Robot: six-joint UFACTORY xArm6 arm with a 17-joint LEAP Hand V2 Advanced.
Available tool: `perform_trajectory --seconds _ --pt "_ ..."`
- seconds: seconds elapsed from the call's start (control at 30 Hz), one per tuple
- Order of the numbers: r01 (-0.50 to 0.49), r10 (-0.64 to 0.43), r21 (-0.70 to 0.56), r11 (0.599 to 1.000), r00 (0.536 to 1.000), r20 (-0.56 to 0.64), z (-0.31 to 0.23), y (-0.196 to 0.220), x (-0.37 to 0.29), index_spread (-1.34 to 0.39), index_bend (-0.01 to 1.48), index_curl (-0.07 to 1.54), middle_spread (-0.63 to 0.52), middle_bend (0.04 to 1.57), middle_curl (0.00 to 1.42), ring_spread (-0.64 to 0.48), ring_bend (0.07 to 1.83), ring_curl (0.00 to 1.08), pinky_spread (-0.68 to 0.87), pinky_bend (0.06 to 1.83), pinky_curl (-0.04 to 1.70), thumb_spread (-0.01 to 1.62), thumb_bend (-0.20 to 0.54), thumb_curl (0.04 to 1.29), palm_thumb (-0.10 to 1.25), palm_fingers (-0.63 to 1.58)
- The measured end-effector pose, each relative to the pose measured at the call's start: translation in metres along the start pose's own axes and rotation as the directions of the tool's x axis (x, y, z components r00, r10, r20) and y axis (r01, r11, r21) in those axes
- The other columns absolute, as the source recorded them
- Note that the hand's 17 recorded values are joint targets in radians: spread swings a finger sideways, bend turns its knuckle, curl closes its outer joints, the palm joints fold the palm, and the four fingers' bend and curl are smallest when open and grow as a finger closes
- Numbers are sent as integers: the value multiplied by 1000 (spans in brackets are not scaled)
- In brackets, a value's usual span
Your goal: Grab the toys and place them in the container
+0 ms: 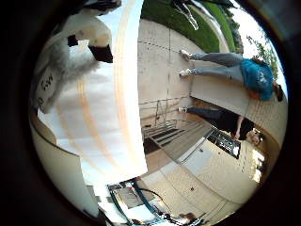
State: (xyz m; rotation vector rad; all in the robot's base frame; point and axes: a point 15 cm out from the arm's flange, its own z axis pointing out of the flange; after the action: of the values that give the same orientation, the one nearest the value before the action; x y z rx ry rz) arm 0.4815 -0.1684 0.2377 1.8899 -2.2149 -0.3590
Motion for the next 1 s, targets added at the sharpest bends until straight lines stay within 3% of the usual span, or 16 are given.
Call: perform_trajectory --seconds 0.3,0.43,0.53,0.73,0.83,1.0 --pt "149 -147 60 987 989 -23 -117 116 -66 -541 940 799 -152 1254 917 -82 1446 757 215 1459 762 1111 -13 636 936 877" --pt "257 -255 145 956 967 -33 -162 172 -115 -559 958 889 -157 1298 944 -100 1478 781 187 1507 812 1125 -13 659 934 823" --pt "355 -354 213 910 934 -42 -185 208 -158 -567 963 940 -158 1321 956 -108 1497 792 173 1525 839 1133 -13 672 934 797" --pt "499 -503 237 834 863 -49 -189 248 -232 -579 946 1019 -159 1344 969 -112 1538 806 153 1551 874 1150 -11 692 937 772" --pt "541 -544 210 815 838 -48 -174 263 -268 -585 935 1059 -159 1356 973 -115 1550 810 144 1562 890 1157 -10 702 939 761" --pt "560 -564 234 795 824 -57 -144 252 -322 -597 912 1122 -159 1375 977 -119 1563 815 132 1573 913 1170 -17 715 925 740"
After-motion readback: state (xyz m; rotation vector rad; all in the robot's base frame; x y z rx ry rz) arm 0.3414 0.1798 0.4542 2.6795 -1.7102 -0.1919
